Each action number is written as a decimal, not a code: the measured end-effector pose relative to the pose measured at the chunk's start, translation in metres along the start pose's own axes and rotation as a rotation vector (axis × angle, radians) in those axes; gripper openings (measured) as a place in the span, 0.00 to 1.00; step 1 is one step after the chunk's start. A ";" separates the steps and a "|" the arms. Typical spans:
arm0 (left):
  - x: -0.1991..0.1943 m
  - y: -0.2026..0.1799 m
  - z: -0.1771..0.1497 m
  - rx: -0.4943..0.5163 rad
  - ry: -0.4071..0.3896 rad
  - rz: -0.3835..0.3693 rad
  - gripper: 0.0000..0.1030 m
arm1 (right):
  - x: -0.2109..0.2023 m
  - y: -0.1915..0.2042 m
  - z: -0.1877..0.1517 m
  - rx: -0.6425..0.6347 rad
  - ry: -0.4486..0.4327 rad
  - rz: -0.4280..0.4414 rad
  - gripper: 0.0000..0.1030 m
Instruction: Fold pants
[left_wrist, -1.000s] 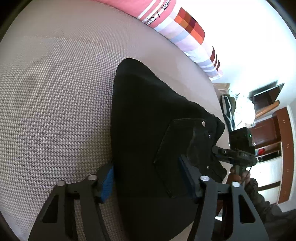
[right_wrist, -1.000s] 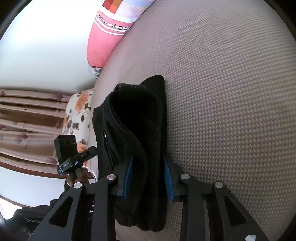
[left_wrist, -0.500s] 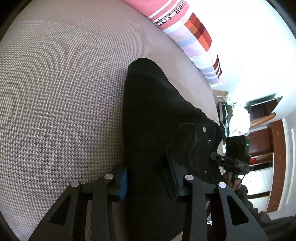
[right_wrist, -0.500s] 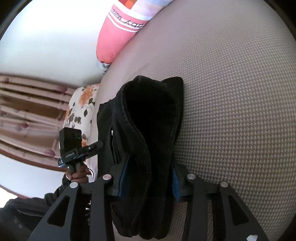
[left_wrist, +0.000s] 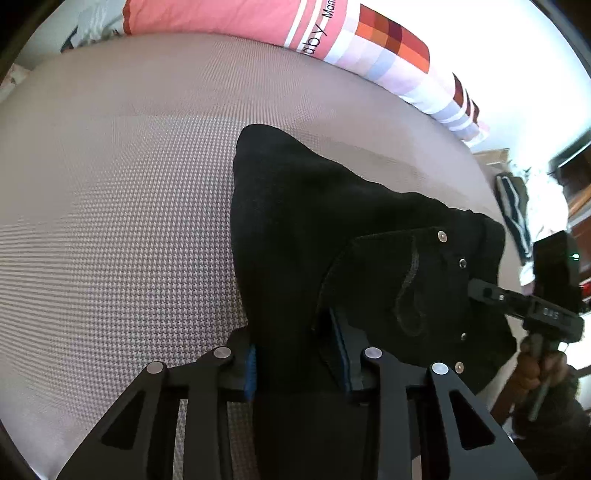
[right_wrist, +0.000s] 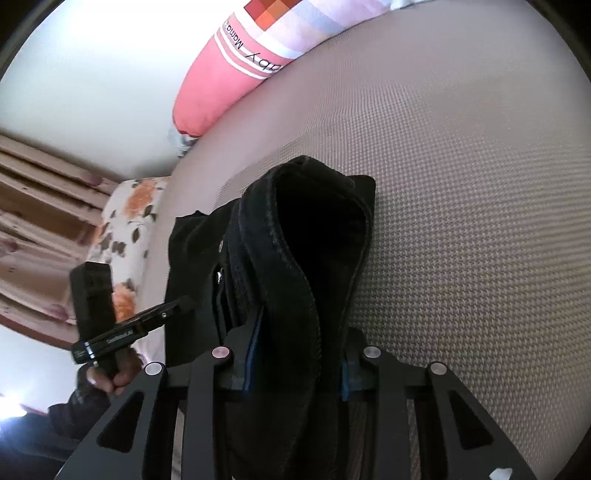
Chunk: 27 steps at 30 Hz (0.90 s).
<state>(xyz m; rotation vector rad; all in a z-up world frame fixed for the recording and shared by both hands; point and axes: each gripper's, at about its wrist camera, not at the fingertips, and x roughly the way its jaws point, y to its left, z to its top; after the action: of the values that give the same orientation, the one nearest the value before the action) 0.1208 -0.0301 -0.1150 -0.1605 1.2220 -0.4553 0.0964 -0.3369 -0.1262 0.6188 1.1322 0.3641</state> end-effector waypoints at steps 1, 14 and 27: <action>-0.001 -0.001 -0.001 0.008 -0.005 0.013 0.29 | -0.001 0.002 0.000 0.003 -0.005 -0.007 0.26; -0.027 -0.016 -0.012 0.059 -0.063 0.048 0.15 | -0.019 0.042 -0.006 0.014 -0.049 -0.020 0.19; -0.052 -0.005 0.006 0.041 -0.128 0.050 0.15 | 0.005 0.064 0.010 0.002 -0.044 0.034 0.18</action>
<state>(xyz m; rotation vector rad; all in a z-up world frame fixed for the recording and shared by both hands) 0.1110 -0.0137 -0.0659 -0.1223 1.0881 -0.4200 0.1096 -0.2868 -0.0867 0.6459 1.0806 0.3771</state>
